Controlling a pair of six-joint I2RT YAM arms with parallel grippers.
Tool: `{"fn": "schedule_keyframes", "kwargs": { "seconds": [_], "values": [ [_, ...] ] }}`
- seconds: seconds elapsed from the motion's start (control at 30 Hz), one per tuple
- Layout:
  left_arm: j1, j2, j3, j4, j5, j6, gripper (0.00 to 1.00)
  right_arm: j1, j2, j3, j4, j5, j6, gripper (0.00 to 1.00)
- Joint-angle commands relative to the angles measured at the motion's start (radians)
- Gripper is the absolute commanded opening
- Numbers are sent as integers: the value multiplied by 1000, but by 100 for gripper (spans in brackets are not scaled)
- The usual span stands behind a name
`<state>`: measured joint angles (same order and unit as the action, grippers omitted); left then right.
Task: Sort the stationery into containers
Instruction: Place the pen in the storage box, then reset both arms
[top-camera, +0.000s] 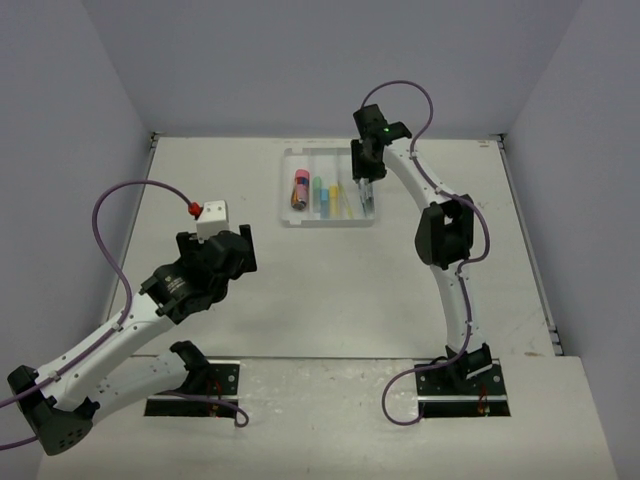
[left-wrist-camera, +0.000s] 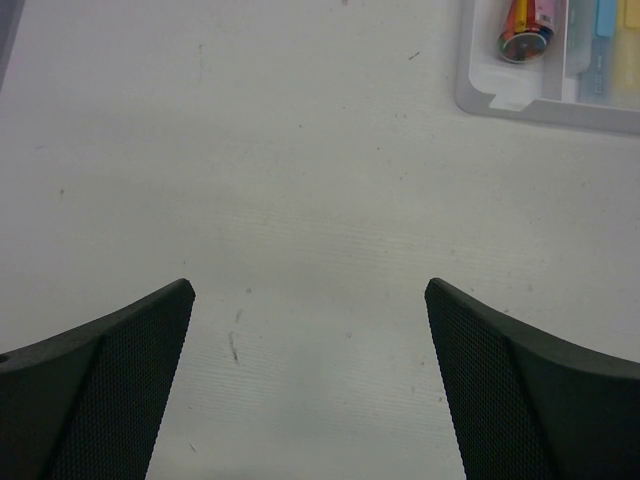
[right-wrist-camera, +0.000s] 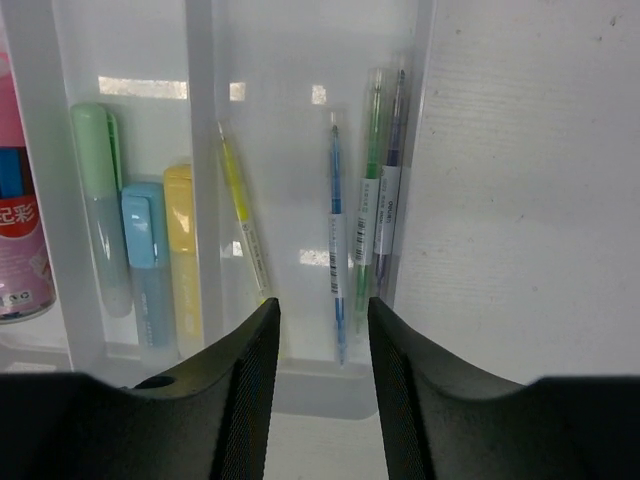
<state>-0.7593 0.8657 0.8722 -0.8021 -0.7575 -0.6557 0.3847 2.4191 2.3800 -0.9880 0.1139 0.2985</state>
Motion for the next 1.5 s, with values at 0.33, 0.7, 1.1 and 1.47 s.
{"fn": "schedule_keyframes", "kwargs": {
  "seconds": [0.33,0.7,1.1,1.47],
  "values": [
    [6,-3,14,-35,-80,-34,100,47,-840,-852,334,-77,75,95],
    [5,-57,-5,51,-48,32,100,79,-1609,-1478,414,238,140,99],
    [8,-216,-171,163,-187,19,100,80,-1691,-1520,307,280,192,99],
    [17,-283,-193,204,-173,58,100,80,-1719,-1532,315,302,195,99]
  ]
}}
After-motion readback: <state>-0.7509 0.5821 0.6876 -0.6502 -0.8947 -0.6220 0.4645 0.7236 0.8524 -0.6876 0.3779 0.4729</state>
